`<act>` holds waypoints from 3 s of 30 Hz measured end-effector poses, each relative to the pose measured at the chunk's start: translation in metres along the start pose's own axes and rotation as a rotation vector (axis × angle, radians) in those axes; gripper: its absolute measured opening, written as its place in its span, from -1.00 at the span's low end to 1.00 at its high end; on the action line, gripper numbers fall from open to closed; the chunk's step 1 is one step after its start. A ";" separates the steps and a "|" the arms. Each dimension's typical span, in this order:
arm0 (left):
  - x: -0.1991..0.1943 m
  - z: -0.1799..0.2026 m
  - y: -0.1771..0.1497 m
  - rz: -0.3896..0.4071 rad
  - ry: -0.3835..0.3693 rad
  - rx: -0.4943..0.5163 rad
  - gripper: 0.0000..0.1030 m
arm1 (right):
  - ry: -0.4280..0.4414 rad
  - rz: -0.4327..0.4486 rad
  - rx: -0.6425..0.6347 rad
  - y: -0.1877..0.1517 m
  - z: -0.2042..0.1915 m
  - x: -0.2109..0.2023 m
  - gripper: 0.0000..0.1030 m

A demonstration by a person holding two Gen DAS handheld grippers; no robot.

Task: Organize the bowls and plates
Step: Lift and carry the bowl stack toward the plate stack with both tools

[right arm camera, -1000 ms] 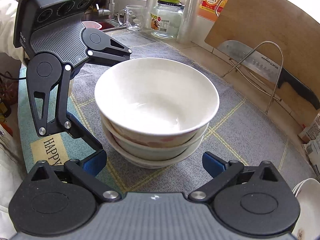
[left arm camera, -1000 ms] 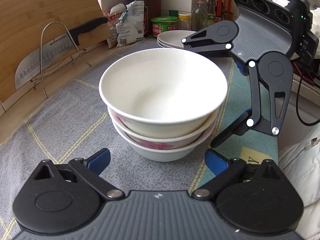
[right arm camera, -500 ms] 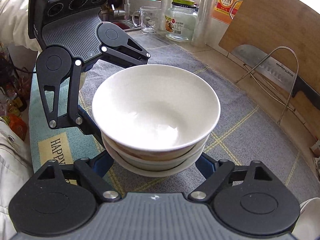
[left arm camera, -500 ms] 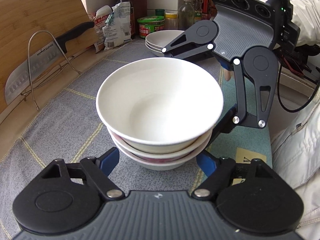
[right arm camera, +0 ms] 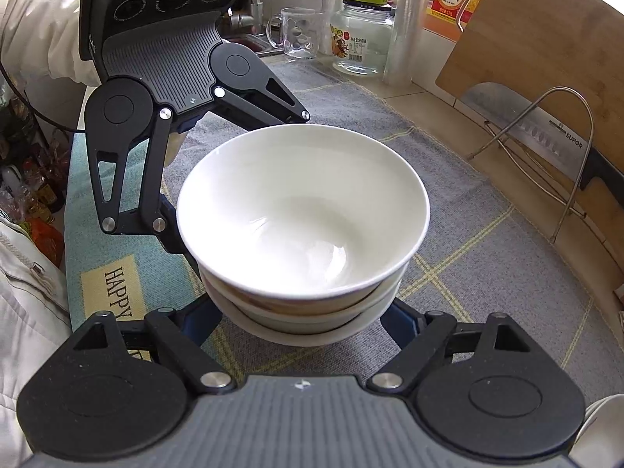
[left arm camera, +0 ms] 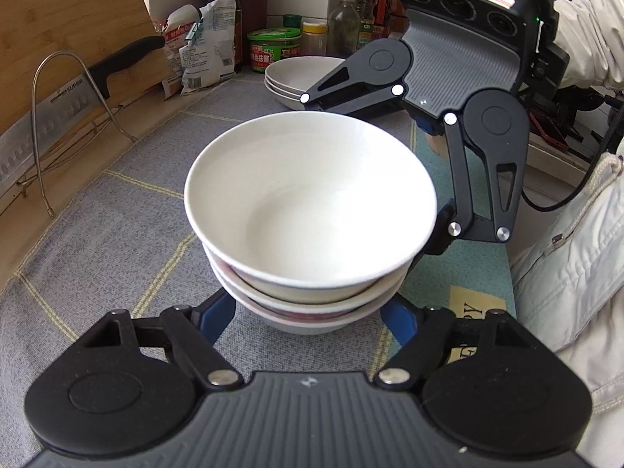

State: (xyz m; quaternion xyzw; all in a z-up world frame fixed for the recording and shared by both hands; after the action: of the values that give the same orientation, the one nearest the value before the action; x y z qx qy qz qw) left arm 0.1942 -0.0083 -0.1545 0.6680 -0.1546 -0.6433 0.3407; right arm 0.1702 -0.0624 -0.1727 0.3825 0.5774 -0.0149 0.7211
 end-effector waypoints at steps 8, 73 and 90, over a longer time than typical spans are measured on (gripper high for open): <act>0.000 0.001 0.001 -0.011 -0.007 0.010 0.56 | -0.004 -0.003 0.002 0.000 -0.001 0.001 0.76; 0.004 0.007 0.005 -0.040 -0.085 0.084 0.63 | 0.018 -0.045 -0.016 0.000 -0.003 -0.005 0.77; 0.027 0.026 0.058 -0.028 -0.045 0.101 0.63 | 0.003 -0.024 -0.022 -0.023 0.026 -0.052 0.77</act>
State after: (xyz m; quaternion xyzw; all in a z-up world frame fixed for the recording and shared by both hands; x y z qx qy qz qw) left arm 0.1860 -0.0741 -0.1349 0.6717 -0.1851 -0.6544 0.2937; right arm 0.1635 -0.1152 -0.1402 0.3676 0.5833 -0.0166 0.7241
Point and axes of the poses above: each gripper's, at about its wrist camera, not at the fingertips, and x roughly the way its jaws point, z to its right, y to its top, the point moved 10 cm from there along x, roughly the way its jaws point, and after that the axes turned 3 degrees about -z, right-handed, at the moved point
